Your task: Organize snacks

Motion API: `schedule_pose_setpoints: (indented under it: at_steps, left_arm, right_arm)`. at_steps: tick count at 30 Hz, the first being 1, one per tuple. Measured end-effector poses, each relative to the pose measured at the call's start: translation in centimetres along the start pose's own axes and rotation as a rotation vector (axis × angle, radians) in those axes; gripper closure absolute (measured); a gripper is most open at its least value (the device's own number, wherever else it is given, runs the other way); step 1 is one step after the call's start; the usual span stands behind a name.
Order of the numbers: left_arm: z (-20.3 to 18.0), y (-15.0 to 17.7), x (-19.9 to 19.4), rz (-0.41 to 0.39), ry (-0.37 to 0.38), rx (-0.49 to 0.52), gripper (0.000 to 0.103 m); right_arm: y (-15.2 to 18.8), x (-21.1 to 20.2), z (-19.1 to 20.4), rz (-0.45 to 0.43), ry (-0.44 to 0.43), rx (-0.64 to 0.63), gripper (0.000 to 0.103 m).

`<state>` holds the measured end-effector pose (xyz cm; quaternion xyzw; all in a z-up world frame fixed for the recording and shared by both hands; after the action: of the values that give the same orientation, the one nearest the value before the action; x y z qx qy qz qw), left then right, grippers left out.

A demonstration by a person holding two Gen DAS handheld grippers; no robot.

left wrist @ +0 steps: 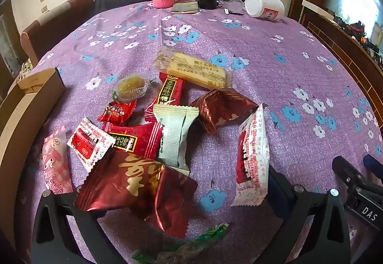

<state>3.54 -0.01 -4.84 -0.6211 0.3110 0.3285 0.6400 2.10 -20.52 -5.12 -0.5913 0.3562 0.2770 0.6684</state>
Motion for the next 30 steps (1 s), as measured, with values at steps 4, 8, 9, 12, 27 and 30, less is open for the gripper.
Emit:
schedule_pose_setpoints:
  at_steps: [4, 8, 9, 12, 27, 30]
  left_arm:
    - [-0.01, 0.01, 0.01, 0.002, 0.005, -0.004, 0.000]
    - [-0.01, 0.01, 0.01, 0.002, 0.005, -0.004, 0.000]
    - [-0.01, 0.01, 0.01, 0.002, 0.005, -0.004, 0.000]
    - [0.00, 0.01, 0.01, 0.002, 0.005, -0.004, 0.000]
    - [-0.01, 0.01, 0.00, 0.001, 0.005, -0.003, 0.000]
    - [-0.01, 0.01, 0.01, 0.001, 0.004, -0.004, 0.000]
  right_arm:
    - [0.00, 0.01, 0.00, 0.001, 0.001, 0.000, 0.001]
    - [-0.01, 0.02, 0.00, 0.000, 0.001, -0.001, 0.001]
    - [-0.01, 0.01, 0.00, 0.000, 0.000, 0.000, 0.001]
    - [-0.01, 0.02, 0.01, 0.000, 0.001, 0.000, 0.001]
    - [0.00, 0.05, 0.00, 0.000, 0.000, 0.000, 0.001]
    - [-0.01, 0.04, 0.01, 0.000, 0.000, 0.000, 0.001]
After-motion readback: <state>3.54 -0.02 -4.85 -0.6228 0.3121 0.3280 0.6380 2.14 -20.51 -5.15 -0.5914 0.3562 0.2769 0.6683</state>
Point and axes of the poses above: each gripper's, at about its wrist camera, not at the fingertips, and x roughly the way its jaws point, z to its left, y to its underside, the point moved 6 cm from there along x, roughly the way its jaws point, and after that the axes turned 2 degrees about -y, right-handed, at the moved point
